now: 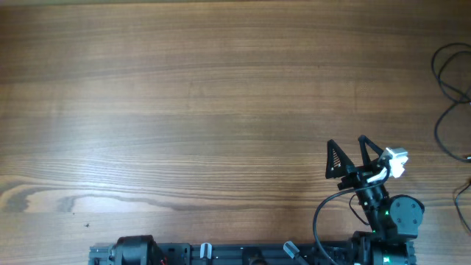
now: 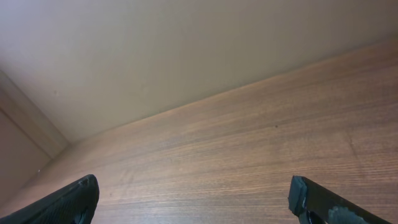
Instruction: Untangle cables
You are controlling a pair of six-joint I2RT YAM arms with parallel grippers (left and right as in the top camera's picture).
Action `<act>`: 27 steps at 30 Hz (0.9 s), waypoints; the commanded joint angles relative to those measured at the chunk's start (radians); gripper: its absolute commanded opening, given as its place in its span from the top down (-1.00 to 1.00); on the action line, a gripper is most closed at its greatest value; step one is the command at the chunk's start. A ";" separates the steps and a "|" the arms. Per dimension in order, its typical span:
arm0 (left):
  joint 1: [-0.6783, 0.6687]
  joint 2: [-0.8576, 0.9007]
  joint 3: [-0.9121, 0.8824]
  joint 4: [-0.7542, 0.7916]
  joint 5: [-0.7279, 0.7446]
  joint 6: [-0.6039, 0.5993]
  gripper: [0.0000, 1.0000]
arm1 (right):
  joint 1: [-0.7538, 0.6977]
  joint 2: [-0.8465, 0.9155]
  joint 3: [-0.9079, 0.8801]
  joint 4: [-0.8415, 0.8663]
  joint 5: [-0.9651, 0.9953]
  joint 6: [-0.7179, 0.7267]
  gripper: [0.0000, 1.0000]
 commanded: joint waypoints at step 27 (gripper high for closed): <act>0.014 -0.224 -1.695 1.667 -0.070 0.066 -1.00 | 0.007 -0.010 -0.005 0.005 0.010 0.003 -1.00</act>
